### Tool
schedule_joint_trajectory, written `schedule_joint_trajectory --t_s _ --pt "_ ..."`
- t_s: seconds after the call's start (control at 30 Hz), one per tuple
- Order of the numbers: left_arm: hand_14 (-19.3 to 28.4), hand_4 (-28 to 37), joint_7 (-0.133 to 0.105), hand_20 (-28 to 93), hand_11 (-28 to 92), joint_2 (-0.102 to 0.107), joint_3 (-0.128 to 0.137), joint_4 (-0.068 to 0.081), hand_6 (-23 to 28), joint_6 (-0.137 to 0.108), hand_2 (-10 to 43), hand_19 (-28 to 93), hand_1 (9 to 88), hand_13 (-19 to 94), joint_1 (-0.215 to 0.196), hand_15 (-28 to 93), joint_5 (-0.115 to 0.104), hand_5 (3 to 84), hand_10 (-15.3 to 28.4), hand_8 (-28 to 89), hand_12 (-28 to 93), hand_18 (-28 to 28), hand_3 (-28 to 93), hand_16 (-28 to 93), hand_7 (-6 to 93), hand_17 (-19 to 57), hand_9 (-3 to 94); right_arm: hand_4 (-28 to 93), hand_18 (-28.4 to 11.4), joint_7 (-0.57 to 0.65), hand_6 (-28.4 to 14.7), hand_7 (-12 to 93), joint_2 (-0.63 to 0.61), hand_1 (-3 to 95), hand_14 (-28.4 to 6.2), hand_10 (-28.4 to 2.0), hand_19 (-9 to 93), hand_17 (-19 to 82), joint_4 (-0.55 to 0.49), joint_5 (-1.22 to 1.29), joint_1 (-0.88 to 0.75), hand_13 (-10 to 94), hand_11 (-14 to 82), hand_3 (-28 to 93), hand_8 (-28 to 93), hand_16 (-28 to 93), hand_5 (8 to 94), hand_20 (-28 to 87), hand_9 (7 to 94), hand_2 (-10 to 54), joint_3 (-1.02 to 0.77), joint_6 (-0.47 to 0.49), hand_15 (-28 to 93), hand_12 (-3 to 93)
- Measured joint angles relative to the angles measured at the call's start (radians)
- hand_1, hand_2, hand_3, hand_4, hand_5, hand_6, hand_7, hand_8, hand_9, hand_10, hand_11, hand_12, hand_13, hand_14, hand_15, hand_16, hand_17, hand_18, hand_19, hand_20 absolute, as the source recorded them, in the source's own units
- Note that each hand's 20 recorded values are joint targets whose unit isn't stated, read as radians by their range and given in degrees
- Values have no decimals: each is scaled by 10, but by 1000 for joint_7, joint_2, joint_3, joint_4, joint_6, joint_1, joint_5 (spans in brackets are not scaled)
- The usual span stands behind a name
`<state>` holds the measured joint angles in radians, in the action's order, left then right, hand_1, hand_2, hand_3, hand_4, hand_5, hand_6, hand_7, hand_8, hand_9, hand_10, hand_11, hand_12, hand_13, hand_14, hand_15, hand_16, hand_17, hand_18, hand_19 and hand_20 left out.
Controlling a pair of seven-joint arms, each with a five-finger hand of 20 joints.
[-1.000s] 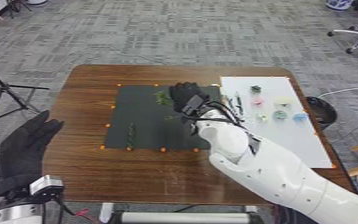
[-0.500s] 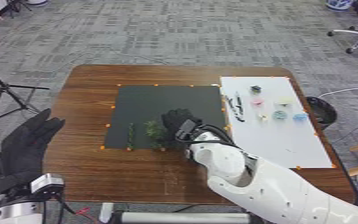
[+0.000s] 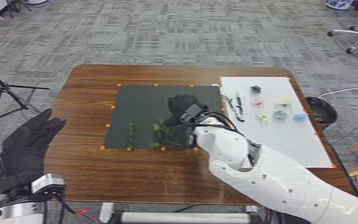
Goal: Arrange flowers
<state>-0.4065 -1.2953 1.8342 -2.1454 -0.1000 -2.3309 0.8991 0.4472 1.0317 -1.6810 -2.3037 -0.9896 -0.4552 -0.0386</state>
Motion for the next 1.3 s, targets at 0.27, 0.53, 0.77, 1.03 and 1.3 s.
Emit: schedule_joint_trajectory --t_s 0.27,0.53,0.77,1.03,1.3 --pt "177 -238 0 217 238 0 -5 2 23 0 -56 104 234 416 3 232 0 518 143 -68 154 121 712 16 152 96 516 -94 -113 1 -49 218 -41 309 -32 -157 932 686 -104 140 -19 937 150 529 -67 282 706 463 829 74 -55 -2 570 164" --pt "177 -239 0 217 237 0 -4 0 22 0 -55 104 235 416 -1 233 -1 518 144 -68 154 121 710 15 152 96 517 -99 -121 25 -51 179 -170 293 -39 -168 932 681 -333 230 -162 937 126 472 -71 286 713 474 812 137 -223 84 567 156" --pt "177 -238 0 216 237 0 -4 0 22 0 -57 104 233 415 -1 233 -1 518 144 -68 153 121 713 15 151 97 516 -90 -126 48 -51 122 -211 299 -44 -172 932 676 -296 302 -245 937 104 405 -69 285 708 470 780 177 -280 166 561 142" --pt "176 -239 0 216 237 -1 -4 0 22 5 -57 104 234 415 -1 232 -1 519 144 -68 153 121 712 15 150 96 516 -81 -129 76 -51 115 -208 291 -45 -170 932 677 -271 314 -273 937 105 401 -65 283 709 470 782 184 -265 203 562 142" --pt "177 -240 -1 216 237 -1 -4 0 23 6 -57 104 234 414 -1 232 -1 518 143 -68 153 121 713 15 151 96 516 -79 -130 82 -49 117 -208 295 -45 -169 932 677 -300 332 -249 937 108 397 -64 280 717 472 793 184 -204 202 563 142"
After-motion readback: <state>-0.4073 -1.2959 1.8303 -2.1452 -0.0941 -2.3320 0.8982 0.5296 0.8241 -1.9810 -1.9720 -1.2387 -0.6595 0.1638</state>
